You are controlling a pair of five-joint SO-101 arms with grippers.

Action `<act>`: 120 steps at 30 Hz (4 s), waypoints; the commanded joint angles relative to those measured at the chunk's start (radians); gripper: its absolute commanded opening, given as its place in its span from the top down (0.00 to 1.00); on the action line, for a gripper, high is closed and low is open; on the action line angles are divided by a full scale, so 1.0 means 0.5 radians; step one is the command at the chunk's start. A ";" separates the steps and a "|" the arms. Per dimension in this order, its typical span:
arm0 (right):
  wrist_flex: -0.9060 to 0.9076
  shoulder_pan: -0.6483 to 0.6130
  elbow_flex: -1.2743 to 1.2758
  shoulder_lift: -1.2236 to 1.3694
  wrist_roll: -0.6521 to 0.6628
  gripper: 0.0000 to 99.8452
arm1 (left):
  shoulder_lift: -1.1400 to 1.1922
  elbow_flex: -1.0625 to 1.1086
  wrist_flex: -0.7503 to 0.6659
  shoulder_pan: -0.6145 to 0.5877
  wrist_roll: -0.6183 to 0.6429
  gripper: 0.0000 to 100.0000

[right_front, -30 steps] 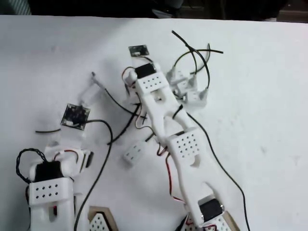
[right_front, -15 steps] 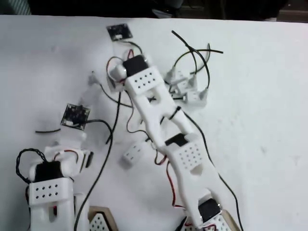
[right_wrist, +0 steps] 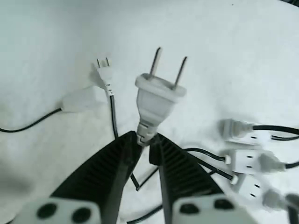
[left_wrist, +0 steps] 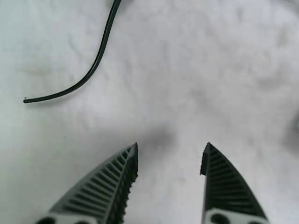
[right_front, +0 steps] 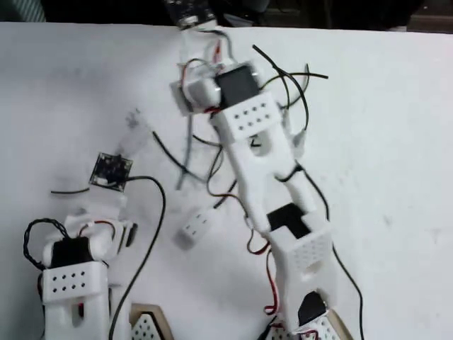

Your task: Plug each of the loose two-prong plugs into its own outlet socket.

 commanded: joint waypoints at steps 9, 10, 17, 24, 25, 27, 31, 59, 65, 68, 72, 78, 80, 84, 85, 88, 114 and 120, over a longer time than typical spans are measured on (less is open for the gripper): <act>0.186 0.308 0.362 -0.373 0.242 0.98 | -0.035 -0.003 -0.021 -0.011 -0.012 0.77; 0.186 0.321 0.463 -0.419 0.236 0.98 | -0.035 -0.003 -0.021 -0.011 -0.012 0.77; 0.183 0.336 1.280 -0.799 -0.012 0.98 | -0.035 -0.003 -0.021 -0.011 -0.012 0.77; 0.143 0.321 1.620 -0.833 -0.884 0.98 | -0.035 -0.003 -0.021 -0.011 -0.012 0.77; 0.143 0.321 1.645 -0.799 -0.961 0.98 | -0.035 -0.003 -0.018 -0.011 -0.012 0.77; 0.143 0.315 1.679 -0.717 -1.077 0.98 | -0.035 -0.003 -0.018 -0.011 -0.012 0.77; 0.152 0.253 1.691 -0.483 -1.135 0.98 | -0.035 -0.003 -0.018 -0.011 -0.012 0.77; 0.173 0.284 1.712 -0.551 0.423 0.81 | -0.035 0.000 -0.018 -0.011 -0.012 0.77; 0.170 0.523 1.835 -0.603 1.697 0.90 | -0.035 0.021 -0.025 -0.008 -0.098 0.77; 0.164 0.621 1.860 -0.624 2.081 0.92 | -0.035 0.021 -0.028 -0.008 -0.098 0.77; 0.020 0.689 1.939 -0.637 2.252 0.84 | -0.035 0.021 -0.028 -0.002 -0.098 0.77; -0.428 0.707 2.295 -0.637 2.716 0.79 | -0.035 0.021 -0.028 -0.002 -0.098 0.77; -0.585 0.701 2.427 -0.664 2.796 0.79 | -0.035 0.021 -0.028 -0.002 -0.098 0.77; -0.977 0.664 2.777 -0.818 2.885 0.79 | -0.035 0.021 -0.028 0.002 -0.098 0.77; -1.069 0.649 2.875 -0.867 2.888 0.79 | -0.035 0.021 -0.028 0.002 -0.098 0.77; -1.278 0.560 3.112 -0.993 2.891 0.79 | -0.035 0.021 -0.031 0.002 -0.098 0.77; -1.781 0.272 3.360 -0.799 2.728 0.98 | -0.035 0.021 -0.031 0.002 -0.107 0.77; -1.465 0.361 3.360 -1.030 2.458 0.98 | -0.035 0.021 -0.031 0.002 -0.107 0.77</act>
